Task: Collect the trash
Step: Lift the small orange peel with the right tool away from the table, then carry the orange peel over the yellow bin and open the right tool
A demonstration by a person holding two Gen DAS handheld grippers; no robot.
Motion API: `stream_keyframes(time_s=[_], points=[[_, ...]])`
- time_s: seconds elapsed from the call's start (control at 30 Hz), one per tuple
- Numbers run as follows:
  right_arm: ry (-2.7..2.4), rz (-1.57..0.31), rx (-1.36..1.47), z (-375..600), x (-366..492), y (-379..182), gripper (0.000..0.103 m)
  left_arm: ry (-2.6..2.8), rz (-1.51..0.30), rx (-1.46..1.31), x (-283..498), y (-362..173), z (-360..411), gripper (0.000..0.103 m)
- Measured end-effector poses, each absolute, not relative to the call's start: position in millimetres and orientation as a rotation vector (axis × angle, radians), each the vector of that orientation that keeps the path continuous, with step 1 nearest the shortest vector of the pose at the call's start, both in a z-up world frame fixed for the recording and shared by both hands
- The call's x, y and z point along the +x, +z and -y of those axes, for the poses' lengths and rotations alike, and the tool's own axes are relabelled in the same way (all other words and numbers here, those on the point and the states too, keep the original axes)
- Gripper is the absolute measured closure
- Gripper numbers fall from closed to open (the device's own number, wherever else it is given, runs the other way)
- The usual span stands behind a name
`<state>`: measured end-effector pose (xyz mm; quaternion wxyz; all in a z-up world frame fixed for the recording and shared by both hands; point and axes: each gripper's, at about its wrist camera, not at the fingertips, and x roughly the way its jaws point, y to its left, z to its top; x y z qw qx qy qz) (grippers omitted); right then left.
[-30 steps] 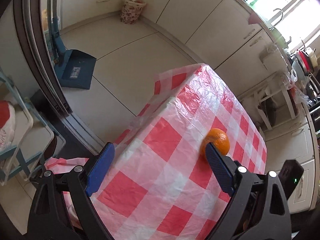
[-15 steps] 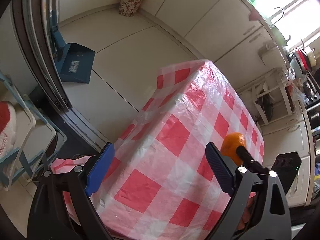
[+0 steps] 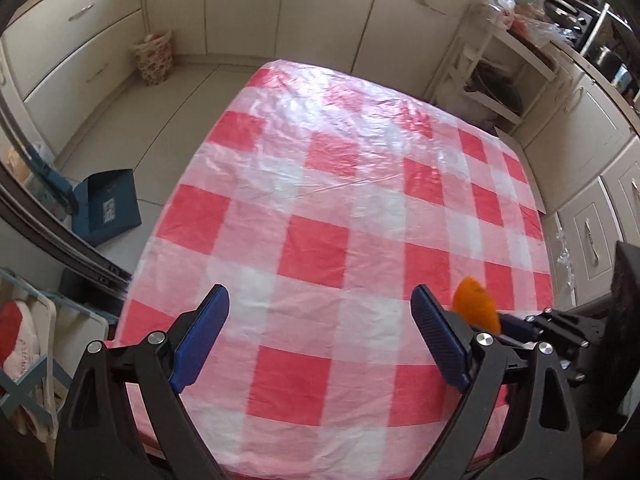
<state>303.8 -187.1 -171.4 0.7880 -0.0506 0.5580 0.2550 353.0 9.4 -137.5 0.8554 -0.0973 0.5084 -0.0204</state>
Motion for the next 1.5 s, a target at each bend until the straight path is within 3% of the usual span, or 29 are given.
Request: stream_keyframes(time_s=[0.63,0.97,1.5], points=[[0.442,-1.14,0.169,305,286,-141,0.083,-0.208,-1.1,-0.115,357,-144,91,0.015],[0.265,-1.097,0.294,404,269,-133,0.083,-0.395,-1.012,0.002,337,-143,159,0.015],[-0.024,-1.308,0.219,492,261,-213,0.077,-0.397,-0.841,0.262,309,-138,241,0.015]])
